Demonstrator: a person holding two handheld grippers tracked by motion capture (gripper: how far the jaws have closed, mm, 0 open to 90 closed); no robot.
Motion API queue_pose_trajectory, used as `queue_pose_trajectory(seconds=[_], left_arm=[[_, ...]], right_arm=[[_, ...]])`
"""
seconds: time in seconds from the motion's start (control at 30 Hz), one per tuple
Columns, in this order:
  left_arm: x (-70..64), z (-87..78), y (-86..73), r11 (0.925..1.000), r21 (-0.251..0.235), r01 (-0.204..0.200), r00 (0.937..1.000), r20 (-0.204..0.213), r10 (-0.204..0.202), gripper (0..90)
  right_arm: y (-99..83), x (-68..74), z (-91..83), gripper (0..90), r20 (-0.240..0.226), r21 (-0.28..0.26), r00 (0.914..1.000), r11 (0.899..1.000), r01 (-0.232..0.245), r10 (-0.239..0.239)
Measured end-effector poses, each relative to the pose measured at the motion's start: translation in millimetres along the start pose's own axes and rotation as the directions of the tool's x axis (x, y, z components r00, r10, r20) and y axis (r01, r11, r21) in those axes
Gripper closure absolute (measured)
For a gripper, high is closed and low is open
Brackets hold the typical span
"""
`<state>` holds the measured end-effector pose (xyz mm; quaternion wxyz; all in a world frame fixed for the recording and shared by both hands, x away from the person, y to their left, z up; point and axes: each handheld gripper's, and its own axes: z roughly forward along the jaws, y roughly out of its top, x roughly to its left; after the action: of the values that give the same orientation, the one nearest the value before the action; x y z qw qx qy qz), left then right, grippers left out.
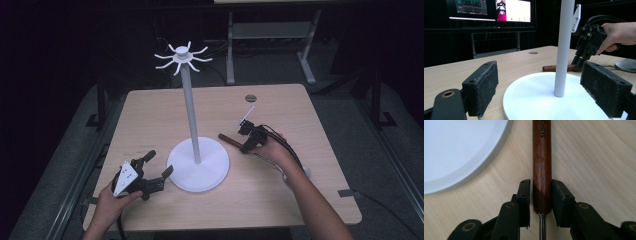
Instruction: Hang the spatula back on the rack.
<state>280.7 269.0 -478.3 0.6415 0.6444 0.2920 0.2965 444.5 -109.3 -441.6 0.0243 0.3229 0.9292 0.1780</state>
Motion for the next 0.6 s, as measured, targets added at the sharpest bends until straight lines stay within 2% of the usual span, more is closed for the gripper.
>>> queue_pose_trajectory(seconds=[0.4,0.6], left_arm=[[0.0,0.0,0.0,1.0000,0.000,0.000,1.0000,0.000,0.000,14.0],[-0.1,0.0,0.0,1.0000,0.000,0.001,1.0000,0.000,-0.001,14.0]], right_arm=[[-0.8,-0.6,-0.8,72.7,0.005,0.004,1.0000,1.000,0.007,-0.007],[-3.6,-3.5,-11.3,72.7,-0.011,-0.053,0.9999,0.999,-0.006,0.005]])
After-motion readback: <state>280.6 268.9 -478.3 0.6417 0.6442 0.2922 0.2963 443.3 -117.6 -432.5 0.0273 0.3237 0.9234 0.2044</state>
